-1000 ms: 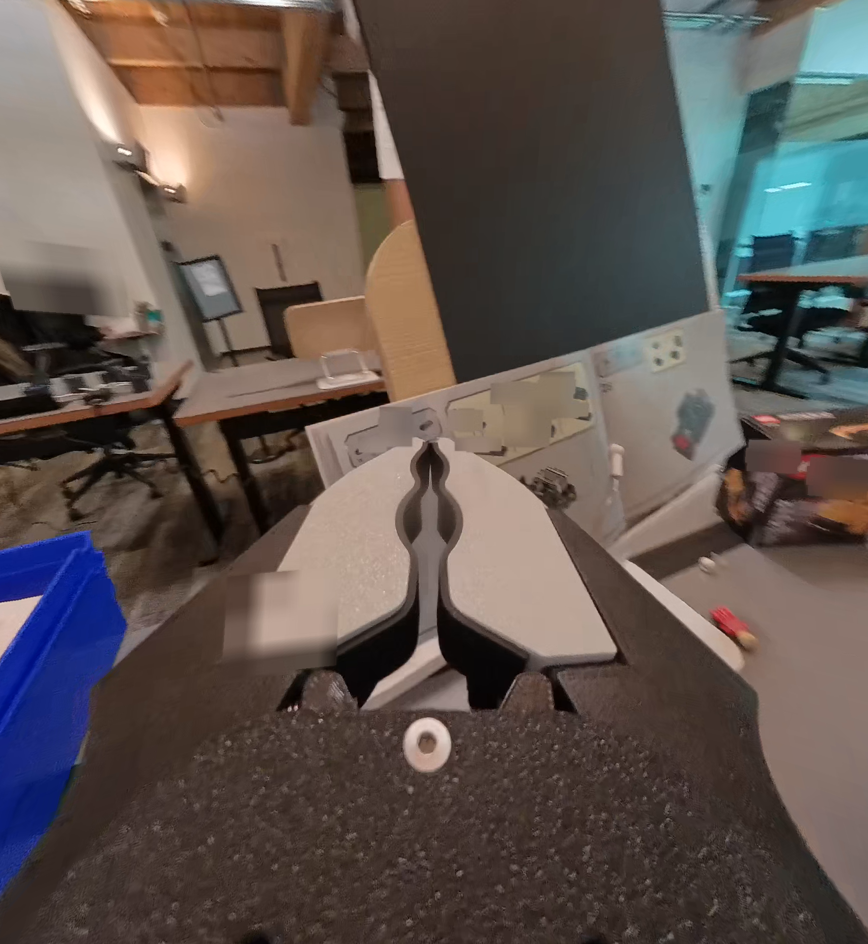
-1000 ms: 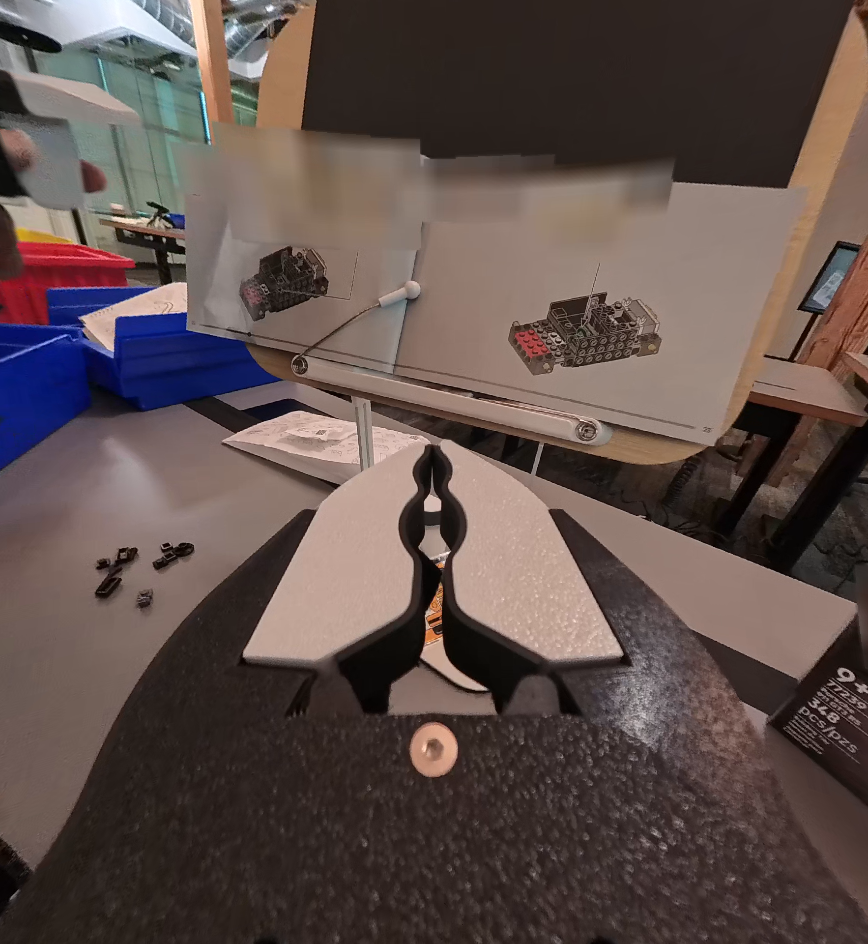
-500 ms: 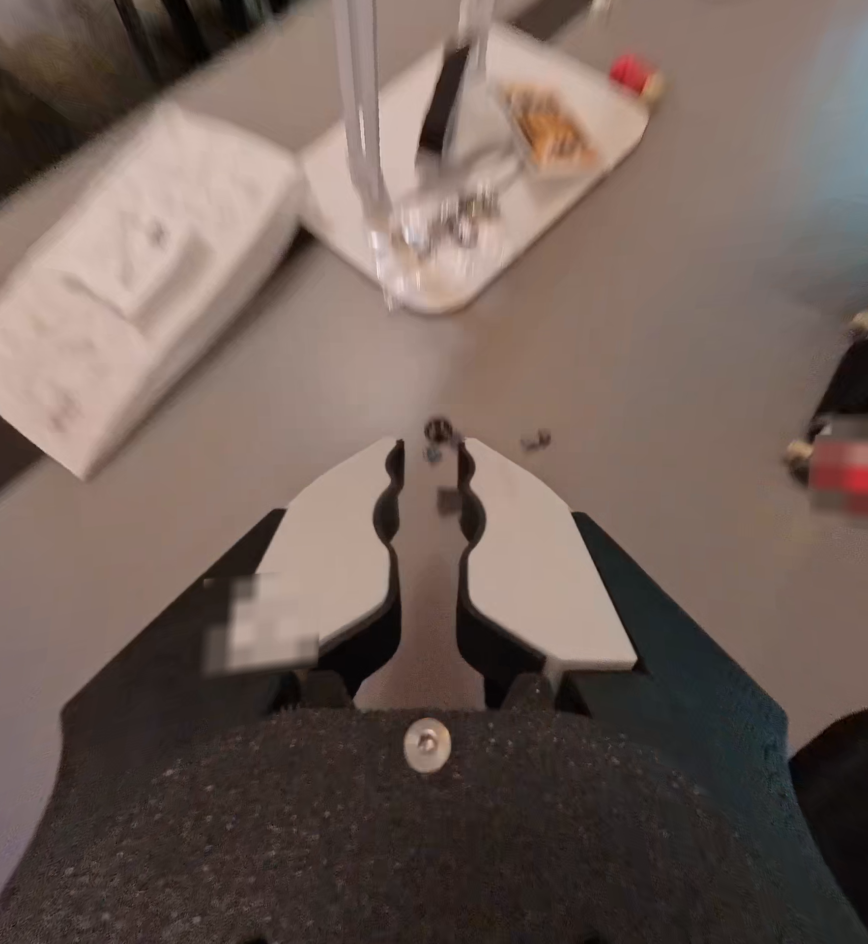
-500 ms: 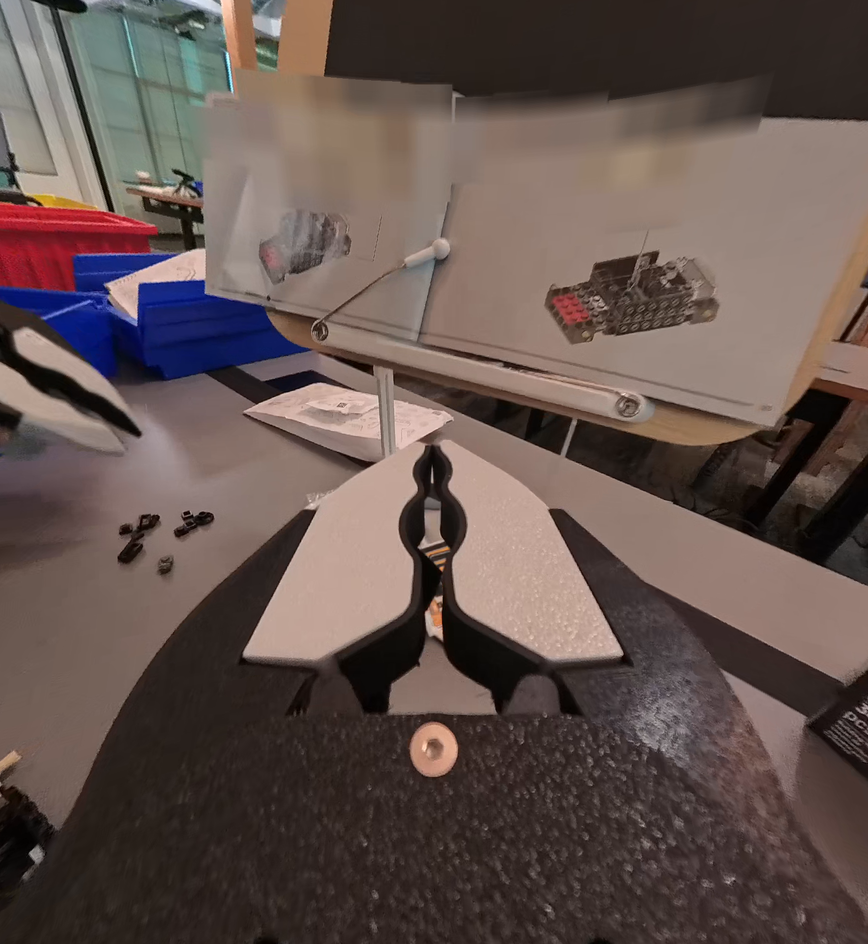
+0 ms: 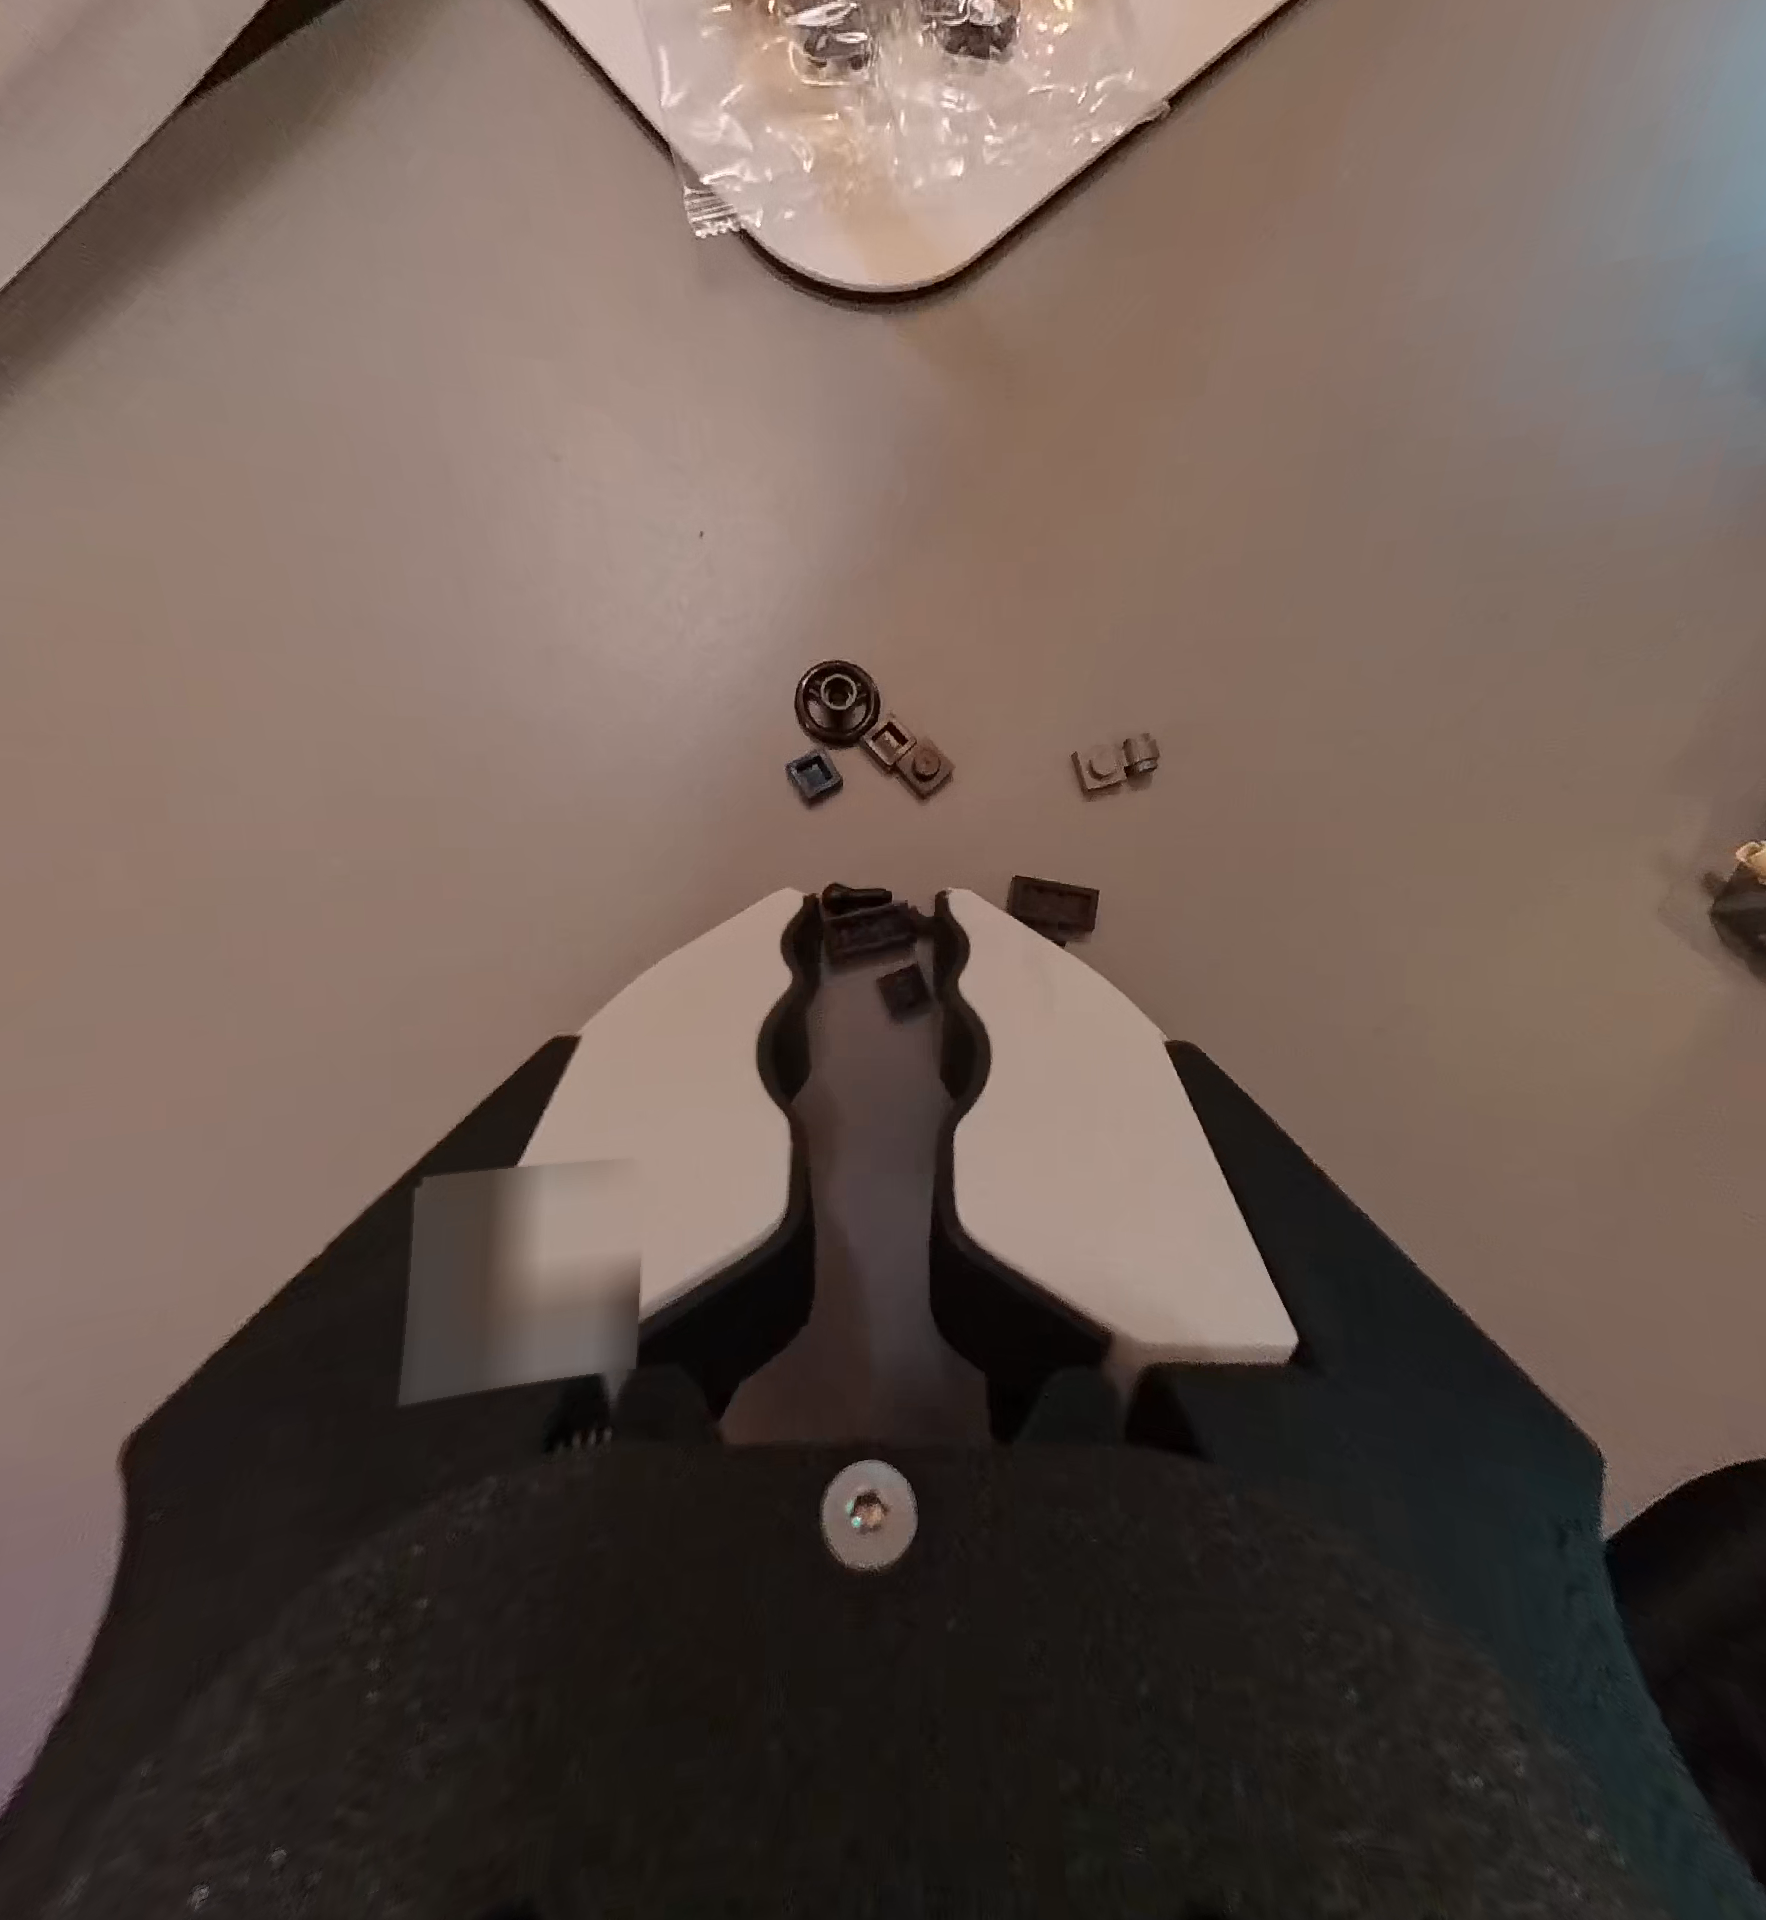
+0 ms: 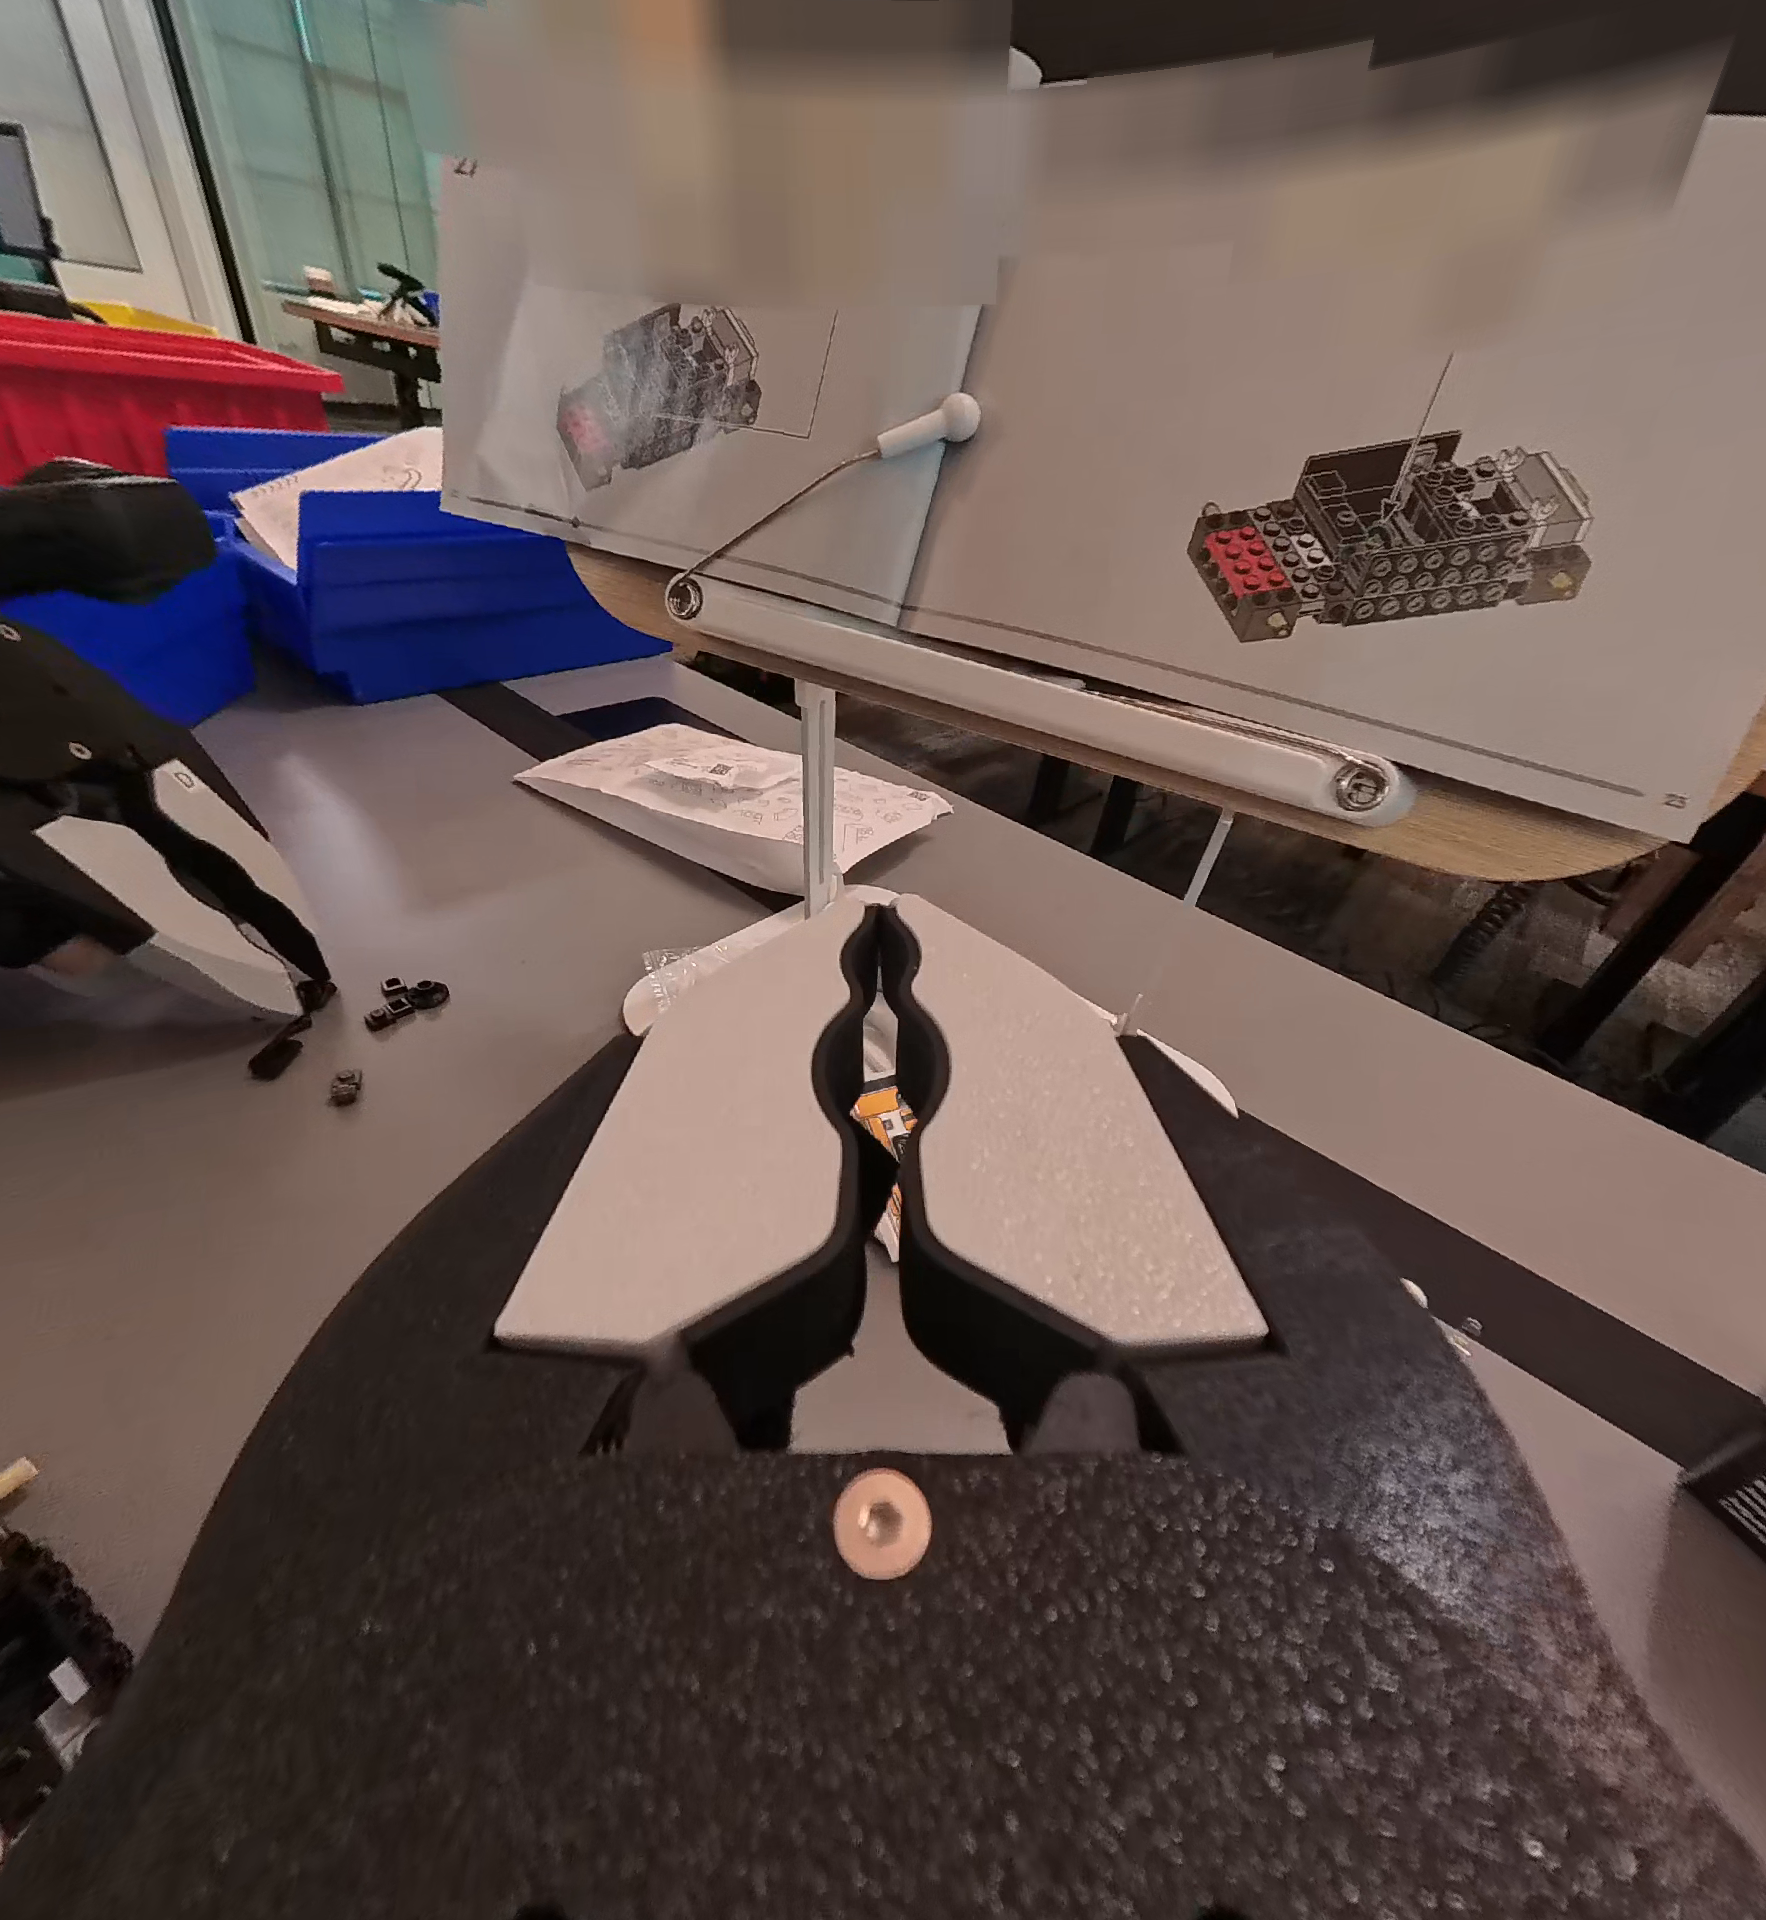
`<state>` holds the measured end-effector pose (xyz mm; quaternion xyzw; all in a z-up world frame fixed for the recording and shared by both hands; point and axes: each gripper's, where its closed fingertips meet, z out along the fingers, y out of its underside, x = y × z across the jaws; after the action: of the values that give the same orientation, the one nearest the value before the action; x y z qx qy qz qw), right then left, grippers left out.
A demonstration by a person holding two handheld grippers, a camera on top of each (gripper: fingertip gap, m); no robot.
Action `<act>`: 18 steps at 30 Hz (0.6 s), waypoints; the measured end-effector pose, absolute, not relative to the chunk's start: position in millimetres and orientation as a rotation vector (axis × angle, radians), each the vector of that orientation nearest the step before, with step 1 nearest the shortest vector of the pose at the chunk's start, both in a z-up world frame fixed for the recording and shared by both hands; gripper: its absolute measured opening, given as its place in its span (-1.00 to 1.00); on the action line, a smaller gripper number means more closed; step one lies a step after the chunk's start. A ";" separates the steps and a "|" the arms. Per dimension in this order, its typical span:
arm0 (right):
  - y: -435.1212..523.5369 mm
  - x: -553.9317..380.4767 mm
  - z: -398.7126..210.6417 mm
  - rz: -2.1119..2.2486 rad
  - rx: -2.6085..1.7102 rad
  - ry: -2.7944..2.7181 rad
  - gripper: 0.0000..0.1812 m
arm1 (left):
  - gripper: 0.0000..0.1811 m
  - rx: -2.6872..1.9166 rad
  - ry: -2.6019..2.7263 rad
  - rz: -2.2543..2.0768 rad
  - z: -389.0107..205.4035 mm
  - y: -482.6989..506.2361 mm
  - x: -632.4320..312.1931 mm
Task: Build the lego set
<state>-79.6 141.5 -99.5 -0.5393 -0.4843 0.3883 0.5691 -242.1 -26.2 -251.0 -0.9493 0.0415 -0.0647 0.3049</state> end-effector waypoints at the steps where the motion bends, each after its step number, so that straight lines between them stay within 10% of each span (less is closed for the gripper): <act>1: 141.1 -79.8 -99.6 0.911 -1.265 -1.139 -1.00 | -0.79 -2.511 0.105 -0.172 -251.0 -25.7 -242.2; 12: 138.5 -80.2 -100.4 0.910 -1.259 -1.150 -1.00 | -0.83 -2.342 0.024 -0.355 -223.3 -20.9 -233.8; 18: 70.8 -89.5 -96.3 1.026 -0.989 -1.409 -1.00 | -0.83 -1.732 0.074 -1.124 -134.1 -18.3 -169.8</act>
<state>-89.5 70.8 -96.3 -0.4158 -0.5923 0.4314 0.5387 -169.8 -18.3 -134.1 -0.7200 0.0308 -0.4674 0.5121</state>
